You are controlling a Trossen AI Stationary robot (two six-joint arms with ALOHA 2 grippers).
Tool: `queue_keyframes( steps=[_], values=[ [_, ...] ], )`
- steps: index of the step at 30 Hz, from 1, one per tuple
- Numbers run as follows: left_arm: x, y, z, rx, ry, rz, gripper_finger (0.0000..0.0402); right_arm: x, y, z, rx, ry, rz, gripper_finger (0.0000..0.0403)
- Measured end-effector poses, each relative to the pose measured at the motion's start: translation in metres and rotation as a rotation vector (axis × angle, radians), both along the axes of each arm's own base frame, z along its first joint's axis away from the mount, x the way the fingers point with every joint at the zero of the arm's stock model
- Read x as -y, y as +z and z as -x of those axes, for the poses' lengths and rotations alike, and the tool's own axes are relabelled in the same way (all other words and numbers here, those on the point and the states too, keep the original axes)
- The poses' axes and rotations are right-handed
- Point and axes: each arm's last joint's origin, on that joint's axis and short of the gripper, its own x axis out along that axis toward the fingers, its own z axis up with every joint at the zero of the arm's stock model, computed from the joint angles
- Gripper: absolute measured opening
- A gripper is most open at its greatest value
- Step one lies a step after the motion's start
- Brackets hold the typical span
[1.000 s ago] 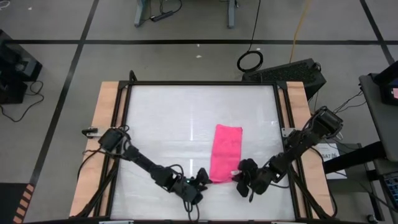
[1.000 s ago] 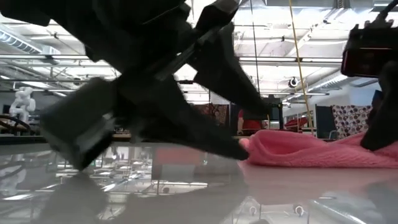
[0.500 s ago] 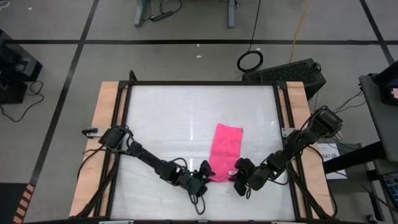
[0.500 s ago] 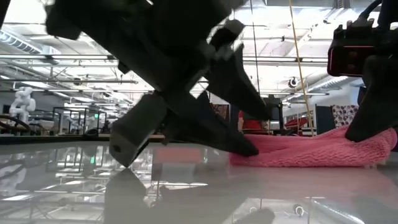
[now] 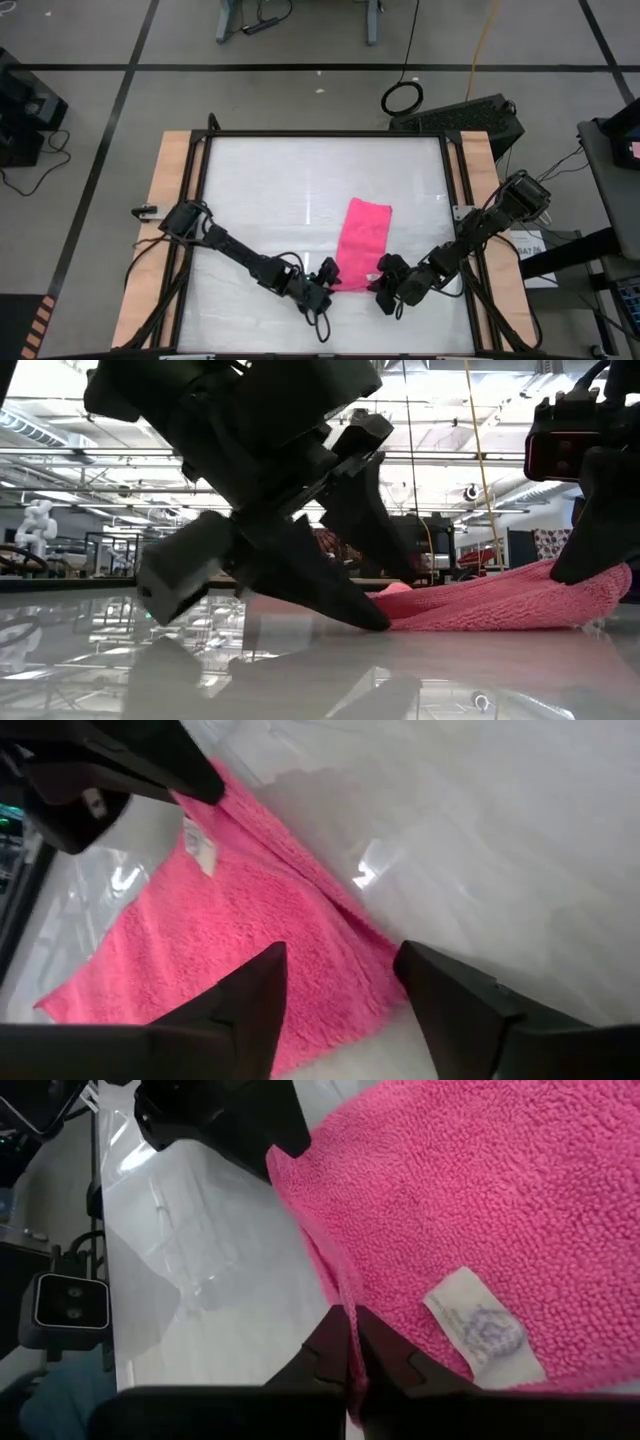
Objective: Roll towel
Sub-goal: Roll the pink towel
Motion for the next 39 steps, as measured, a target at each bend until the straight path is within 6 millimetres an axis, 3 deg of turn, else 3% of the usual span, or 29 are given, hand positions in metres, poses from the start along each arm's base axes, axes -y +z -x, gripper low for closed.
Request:
queue_keyframes(
  steps=[8, 20, 26, 39],
  values=[
    [-0.002, 0.000, 0.005, -0.048, -0.014, -0.029, 0.0137, -0.001, 0.001, -0.001, 0.013, 0.006, -0.011, 0.0000],
    [-0.017, 0.002, -0.008, 0.020, 0.009, -0.041, 0.0110, -0.002, 0.002, -0.002, 0.027, 0.012, -0.014, 0.0000],
    [-0.033, 0.001, -0.014, -0.033, 0.014, 0.106, 0.0015, -0.003, 0.003, -0.002, 0.026, 0.030, -0.028, 0.0000],
    [-0.069, 0.002, -0.028, -0.167, 0.233, 0.606, 0.0002, -0.011, 0.003, 0.004, 0.024, 0.063, -0.048, 0.0000]
  ],
)
